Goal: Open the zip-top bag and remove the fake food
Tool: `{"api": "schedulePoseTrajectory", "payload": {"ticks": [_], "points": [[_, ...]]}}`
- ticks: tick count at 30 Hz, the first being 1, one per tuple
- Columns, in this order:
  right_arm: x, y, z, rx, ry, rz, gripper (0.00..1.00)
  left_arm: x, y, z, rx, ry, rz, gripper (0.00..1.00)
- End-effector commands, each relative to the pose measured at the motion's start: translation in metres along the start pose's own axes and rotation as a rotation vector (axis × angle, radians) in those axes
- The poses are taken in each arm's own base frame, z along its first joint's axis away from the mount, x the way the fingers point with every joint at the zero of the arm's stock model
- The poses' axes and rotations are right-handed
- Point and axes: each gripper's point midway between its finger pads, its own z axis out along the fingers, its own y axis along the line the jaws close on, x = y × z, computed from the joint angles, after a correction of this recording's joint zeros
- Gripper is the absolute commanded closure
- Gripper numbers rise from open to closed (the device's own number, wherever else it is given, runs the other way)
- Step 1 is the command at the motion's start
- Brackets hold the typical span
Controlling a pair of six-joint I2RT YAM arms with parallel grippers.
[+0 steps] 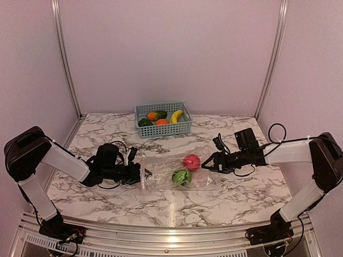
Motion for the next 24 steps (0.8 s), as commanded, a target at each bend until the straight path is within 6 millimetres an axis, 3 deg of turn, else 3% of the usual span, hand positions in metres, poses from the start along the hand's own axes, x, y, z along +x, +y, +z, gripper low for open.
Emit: {"api": "schedulePoseTrajectory", "payload": {"ticks": [1,18,24], "points": [[0.019,-0.007,0.001,-0.012,0.049,0.053,0.29,-0.007,-0.018,0.009,0.076,-0.018,0.028,0.57],[0.010,0.006,0.058,-0.060,0.148,0.016,0.52,-0.017,-0.058,0.066,0.152,0.018,0.108,0.24],[0.005,0.014,0.071,-0.096,0.143,-0.006,0.56,-0.013,-0.059,0.089,0.123,0.070,0.140,0.14]]}}
